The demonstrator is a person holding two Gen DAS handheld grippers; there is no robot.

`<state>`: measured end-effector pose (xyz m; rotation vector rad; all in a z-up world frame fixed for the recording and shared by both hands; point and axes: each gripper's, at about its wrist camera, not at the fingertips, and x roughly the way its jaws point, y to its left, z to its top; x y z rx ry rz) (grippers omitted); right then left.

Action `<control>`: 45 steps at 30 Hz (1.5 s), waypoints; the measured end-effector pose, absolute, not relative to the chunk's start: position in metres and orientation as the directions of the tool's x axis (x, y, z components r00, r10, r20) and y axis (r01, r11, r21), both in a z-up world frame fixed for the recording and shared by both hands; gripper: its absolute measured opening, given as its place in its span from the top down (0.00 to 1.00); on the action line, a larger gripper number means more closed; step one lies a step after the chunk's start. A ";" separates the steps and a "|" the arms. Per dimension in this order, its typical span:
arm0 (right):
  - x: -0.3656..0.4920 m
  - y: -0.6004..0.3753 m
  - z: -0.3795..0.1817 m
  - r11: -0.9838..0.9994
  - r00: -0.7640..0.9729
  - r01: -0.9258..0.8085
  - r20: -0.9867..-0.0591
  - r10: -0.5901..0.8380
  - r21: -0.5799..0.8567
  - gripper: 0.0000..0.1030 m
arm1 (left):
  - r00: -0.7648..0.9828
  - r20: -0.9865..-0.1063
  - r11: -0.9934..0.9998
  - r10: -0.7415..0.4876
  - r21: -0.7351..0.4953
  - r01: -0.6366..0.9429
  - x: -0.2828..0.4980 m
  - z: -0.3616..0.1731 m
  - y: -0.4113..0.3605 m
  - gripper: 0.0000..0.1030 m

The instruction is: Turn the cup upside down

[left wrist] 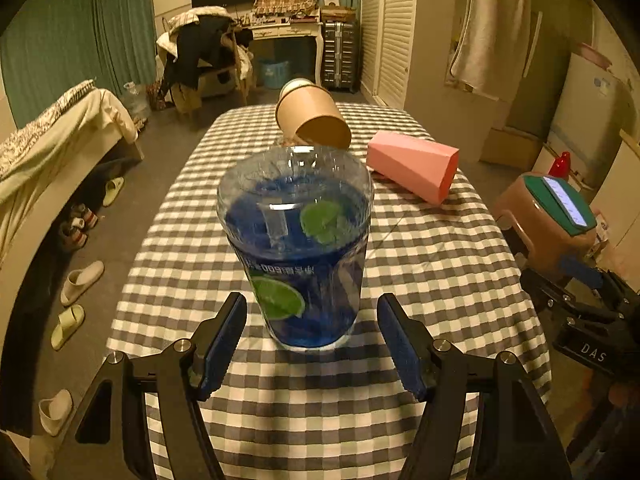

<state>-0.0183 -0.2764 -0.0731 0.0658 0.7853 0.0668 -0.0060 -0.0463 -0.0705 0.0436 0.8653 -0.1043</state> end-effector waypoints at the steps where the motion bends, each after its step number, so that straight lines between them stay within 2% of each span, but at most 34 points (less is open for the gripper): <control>1: -0.018 -0.276 -0.073 0.996 0.705 -0.036 -0.704 0.083 0.081 0.10 | 0.643 -0.762 0.994 -0.076 -0.007 0.109 -0.007 -0.071 -0.046 0.32; 9: -0.017 -0.268 -0.069 0.997 0.709 -0.035 -0.702 0.073 0.068 0.10 | 0.670 -0.737 0.993 -0.087 -0.009 0.119 -0.019 -0.063 -0.042 0.32; 15: -0.031 -0.254 -0.047 0.997 0.745 -0.061 -0.662 0.076 0.045 0.10 | 0.704 -0.704 0.992 -0.097 -0.009 0.127 -0.045 -0.050 -0.030 0.30; 19: -0.048 -0.238 -0.025 0.997 0.783 -0.079 -0.617 0.076 0.022 0.10 | 0.763 -0.642 0.995 -0.070 0.013 0.102 -0.062 -0.033 -0.015 0.19; 31: -0.094 -0.172 0.018 0.990 0.857 -0.132 -0.507 0.093 -0.042 0.10 | 0.881 -0.473 0.999 -0.025 -0.039 0.008 -0.081 0.009 0.036 0.18; 32: -0.096 -0.169 0.020 0.990 0.860 -0.130 -0.502 0.091 -0.045 0.10 | 0.885 -0.466 0.999 -0.021 -0.036 0.005 -0.082 0.010 0.037 0.16; 34: -0.098 -0.165 0.021 0.991 0.866 -0.129 -0.492 0.092 -0.042 0.07 | 0.894 -0.448 0.999 -0.006 -0.032 -0.009 -0.085 0.008 0.041 0.02; 35: -0.099 -0.164 0.021 0.991 0.868 -0.124 -0.488 0.089 -0.040 0.05 | 0.899 -0.438 0.999 0.000 -0.030 -0.015 -0.088 0.006 0.042 0.02; 40: -0.101 -0.155 0.018 0.992 0.869 -0.108 -0.490 0.066 -0.059 0.00 | 0.893 -0.450 1.000 0.019 -0.005 -0.023 -0.090 -0.003 0.043 0.01; 45: -0.102 -0.151 0.015 0.991 0.871 -0.093 -0.491 0.035 -0.095 0.00 | 0.880 -0.474 0.999 -0.003 -0.046 -0.022 -0.093 -0.010 0.046 0.00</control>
